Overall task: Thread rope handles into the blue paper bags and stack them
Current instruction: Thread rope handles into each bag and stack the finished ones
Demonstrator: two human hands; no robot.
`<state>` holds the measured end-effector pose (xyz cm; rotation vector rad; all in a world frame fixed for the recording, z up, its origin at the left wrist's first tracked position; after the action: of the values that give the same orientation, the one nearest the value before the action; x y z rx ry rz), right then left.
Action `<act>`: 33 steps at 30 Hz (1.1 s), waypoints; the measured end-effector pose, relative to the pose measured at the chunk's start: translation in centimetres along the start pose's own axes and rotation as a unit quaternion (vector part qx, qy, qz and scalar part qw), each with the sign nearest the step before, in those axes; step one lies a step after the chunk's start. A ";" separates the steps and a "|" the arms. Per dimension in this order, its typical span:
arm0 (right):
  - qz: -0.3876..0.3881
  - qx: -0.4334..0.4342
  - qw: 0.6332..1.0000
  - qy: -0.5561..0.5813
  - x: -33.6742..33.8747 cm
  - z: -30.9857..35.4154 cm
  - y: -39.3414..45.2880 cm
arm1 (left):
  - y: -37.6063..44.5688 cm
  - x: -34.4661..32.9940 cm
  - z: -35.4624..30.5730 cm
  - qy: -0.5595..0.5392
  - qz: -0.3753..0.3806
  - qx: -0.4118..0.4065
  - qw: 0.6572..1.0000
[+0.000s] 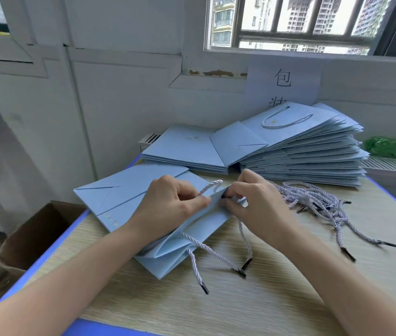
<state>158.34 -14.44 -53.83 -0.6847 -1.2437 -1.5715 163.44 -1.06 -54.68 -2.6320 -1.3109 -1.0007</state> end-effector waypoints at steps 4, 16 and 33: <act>0.049 0.007 0.997 0.055 0.1 0.3 0.0 | 0.2 0.1 0.2 0.038 -0.014 0.013 0.999; 0.072 -0.122 0.990 0.021 1.2 -4.1 -0.5 | 0.7 0.2 1.4 0.100 -0.004 0.023 0.995; 0.100 -0.148 0.979 -0.096 -3.7 3.1 -2.1 | -0.2 -1.8 -0.9 0.207 -0.016 -0.041 0.977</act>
<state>157.34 -10.28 -56.91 -1.1397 -1.0478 -1.5619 162.07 -2.42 -55.03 -2.2801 -1.2343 -1.5334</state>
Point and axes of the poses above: each hand's wrist, its own y-axis towards the middle knuckle, its own x-axis out of the back of the hand, z = x × y, the point moved 9 cm from there along y, towards the middle knuckle, and after that the axes turned 10 degrees about z, right-handed, at the moved point
